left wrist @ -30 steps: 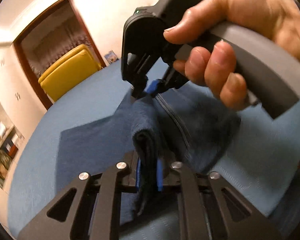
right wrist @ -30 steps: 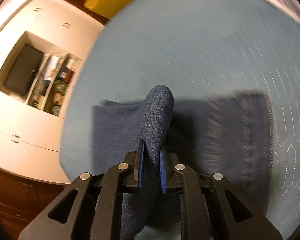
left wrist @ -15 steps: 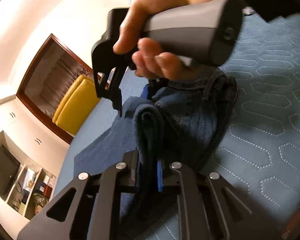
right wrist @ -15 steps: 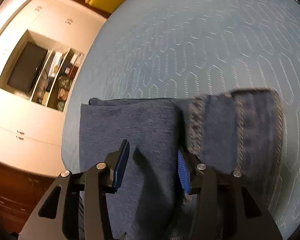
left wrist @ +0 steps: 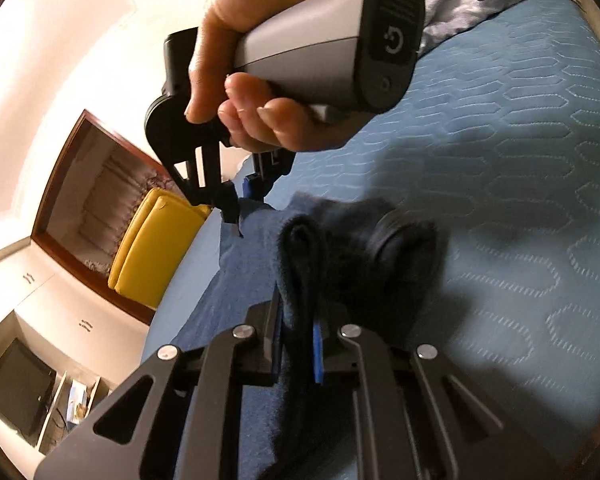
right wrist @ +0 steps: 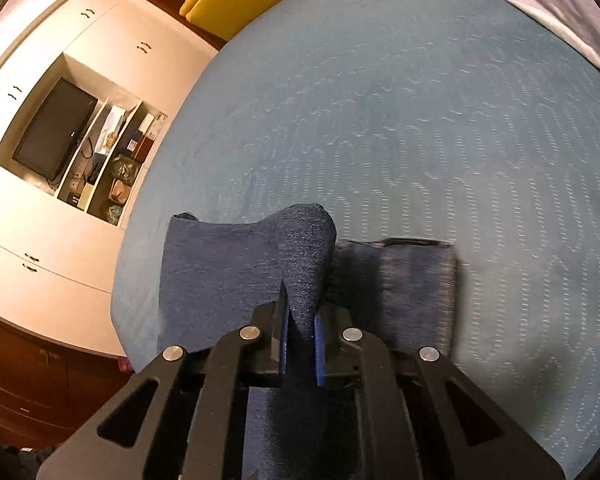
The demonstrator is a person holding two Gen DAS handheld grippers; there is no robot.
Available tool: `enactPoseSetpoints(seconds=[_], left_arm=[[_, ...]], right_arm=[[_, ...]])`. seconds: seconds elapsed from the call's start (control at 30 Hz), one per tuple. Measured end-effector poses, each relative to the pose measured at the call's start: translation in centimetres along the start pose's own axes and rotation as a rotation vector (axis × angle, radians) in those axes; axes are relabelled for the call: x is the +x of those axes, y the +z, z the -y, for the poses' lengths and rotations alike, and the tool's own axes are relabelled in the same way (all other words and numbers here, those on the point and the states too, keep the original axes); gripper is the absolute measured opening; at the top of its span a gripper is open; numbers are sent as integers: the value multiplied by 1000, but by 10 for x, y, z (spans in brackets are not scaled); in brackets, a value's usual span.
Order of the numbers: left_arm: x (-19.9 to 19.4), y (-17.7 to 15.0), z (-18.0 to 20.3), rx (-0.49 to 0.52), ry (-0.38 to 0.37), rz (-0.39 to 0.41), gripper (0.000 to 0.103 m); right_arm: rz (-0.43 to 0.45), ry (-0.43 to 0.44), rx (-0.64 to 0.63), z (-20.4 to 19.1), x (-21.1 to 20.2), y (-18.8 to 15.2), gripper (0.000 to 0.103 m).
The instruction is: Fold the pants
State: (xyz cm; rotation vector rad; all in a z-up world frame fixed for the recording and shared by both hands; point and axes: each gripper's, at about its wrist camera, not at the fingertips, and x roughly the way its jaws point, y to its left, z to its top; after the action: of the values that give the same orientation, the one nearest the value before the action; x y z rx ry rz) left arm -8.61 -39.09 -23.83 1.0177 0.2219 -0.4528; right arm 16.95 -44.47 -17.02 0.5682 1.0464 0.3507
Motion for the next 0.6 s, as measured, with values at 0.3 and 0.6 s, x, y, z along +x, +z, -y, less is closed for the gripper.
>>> enactPoseSetpoints(seconds=[0.3, 0.6], left_arm=[[15, -5, -1, 34, -44, -26, 12], [12, -12, -24, -40, -18, 3, 56]], right_arm=[[22, -20, 15, 35, -2, -10, 9], [137, -134, -17, 35, -11, -26, 22]])
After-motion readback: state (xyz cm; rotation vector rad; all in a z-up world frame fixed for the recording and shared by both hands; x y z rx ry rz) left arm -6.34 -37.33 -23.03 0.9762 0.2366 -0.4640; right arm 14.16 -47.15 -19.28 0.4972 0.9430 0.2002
